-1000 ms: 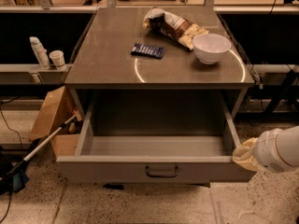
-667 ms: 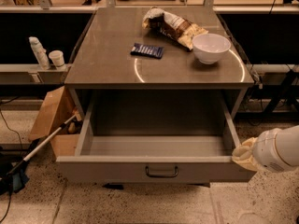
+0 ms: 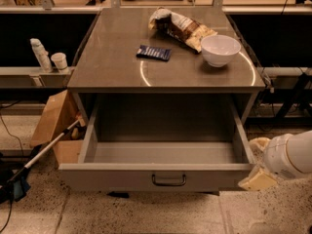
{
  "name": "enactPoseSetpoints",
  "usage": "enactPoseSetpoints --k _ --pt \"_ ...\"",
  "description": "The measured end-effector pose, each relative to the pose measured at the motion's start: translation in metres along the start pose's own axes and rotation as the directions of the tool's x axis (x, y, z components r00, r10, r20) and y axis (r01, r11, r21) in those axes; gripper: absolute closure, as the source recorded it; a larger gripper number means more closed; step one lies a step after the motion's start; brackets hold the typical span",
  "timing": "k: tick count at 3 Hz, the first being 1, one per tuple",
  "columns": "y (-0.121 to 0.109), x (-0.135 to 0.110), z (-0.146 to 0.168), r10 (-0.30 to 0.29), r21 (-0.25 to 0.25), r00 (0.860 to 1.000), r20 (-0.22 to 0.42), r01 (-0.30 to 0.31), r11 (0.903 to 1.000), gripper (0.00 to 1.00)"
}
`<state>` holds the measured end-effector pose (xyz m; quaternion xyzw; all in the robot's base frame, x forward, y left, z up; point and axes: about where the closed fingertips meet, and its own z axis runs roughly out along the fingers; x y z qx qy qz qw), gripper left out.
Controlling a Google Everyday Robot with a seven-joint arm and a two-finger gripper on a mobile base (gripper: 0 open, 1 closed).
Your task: Open top drawer
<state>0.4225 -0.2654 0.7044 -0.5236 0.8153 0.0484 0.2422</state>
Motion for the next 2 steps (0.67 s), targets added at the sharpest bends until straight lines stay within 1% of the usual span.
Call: enactPoseSetpoints --k 1,2 --pt "0.0000 0.0000 0.0000 0.000 0.000 1.000 0.000 0.000 1.0000 0.00" --pt "0.0000 0.0000 0.0000 0.000 0.000 1.000 0.000 0.000 1.0000 0.00"
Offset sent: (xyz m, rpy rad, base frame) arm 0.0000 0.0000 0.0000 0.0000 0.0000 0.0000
